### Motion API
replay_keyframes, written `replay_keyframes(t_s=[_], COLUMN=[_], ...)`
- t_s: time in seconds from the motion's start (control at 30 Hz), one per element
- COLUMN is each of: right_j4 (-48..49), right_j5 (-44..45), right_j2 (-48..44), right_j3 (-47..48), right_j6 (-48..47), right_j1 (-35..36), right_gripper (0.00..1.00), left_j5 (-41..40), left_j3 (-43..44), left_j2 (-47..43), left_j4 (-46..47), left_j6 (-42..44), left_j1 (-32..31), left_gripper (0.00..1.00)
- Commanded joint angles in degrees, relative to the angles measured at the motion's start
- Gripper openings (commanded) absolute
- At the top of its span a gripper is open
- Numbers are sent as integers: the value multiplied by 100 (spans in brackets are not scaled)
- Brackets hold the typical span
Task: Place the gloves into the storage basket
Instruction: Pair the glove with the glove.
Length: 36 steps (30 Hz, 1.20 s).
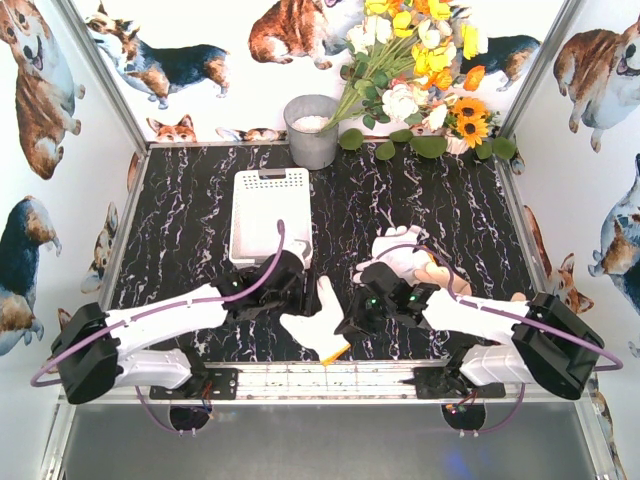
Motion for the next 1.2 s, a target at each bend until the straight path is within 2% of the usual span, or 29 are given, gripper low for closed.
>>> replay_keyframes(t_s=[0.0,0.2,0.5,0.67,0.87,1.17], right_j4=[-104,-389,-502,-789,-695,-238], right_j5=[177,43,-383,-563,-751,-921], right_j2=[-149,-32,132,309,381,250], right_j3=[27,186,373,569,551,326], right_j6=[696,1156,1821,2045,2391,2983], right_j1=[-18,-224,-419,-439,-446,-447], right_gripper=[0,0,0,0,0,0], left_j5=[-319,-1291,-2619,-3138,-3203,-3578], left_j3=[-31,-143,-322,-237,-211,25], left_j2=[-164,-118,-154,205,577,1405], left_j4=[248,401,877,941,1221,1176], left_j6=[740,1140,1448,1621,1756,2034], left_j1=[-461,-1492,-2618,-3221,-3451,-3621], left_gripper=[50,55,77,81,87,89])
